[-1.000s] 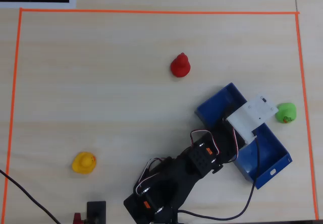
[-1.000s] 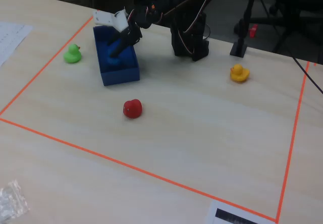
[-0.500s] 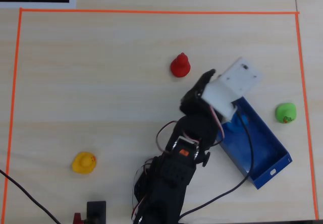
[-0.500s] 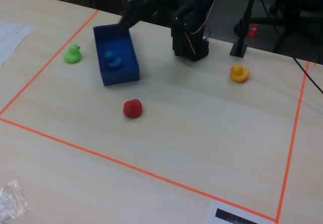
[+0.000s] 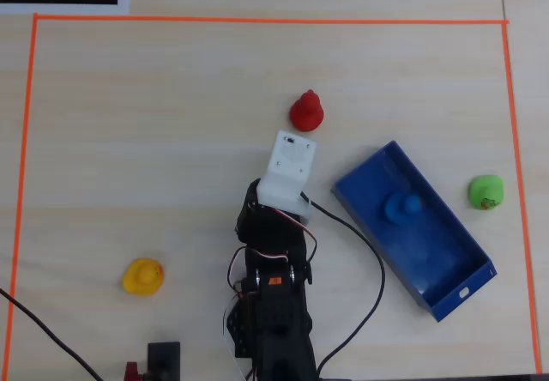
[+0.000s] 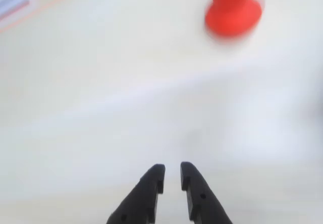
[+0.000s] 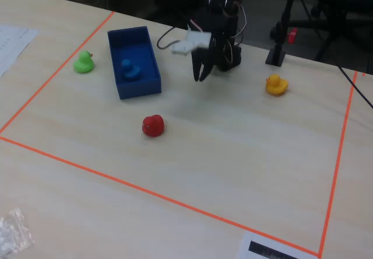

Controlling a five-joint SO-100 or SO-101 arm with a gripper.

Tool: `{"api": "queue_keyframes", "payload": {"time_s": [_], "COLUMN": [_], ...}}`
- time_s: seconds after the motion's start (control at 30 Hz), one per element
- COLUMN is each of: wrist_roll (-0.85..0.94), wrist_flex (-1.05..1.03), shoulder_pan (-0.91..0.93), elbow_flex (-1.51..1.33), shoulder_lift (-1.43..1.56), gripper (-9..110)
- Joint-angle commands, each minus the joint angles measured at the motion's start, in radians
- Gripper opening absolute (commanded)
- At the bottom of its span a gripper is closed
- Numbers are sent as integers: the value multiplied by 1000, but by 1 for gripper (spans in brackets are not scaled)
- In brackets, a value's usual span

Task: Grasp blue duck and put it into box.

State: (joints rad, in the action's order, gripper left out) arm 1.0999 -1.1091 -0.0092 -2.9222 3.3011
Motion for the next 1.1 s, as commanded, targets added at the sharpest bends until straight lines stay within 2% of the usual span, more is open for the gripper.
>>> {"api": "queue_keyframes", "payload": {"time_s": [0.0, 0.2, 1.07], "wrist_roll": [31, 127, 129], "wrist_flex": [-23, -196, -198], "shoulder_pan": [-31, -34, -29], "elbow_flex": [-137, -189, -189], "shoulder_lift": [11, 11, 11], "gripper": [0, 0, 3]}}
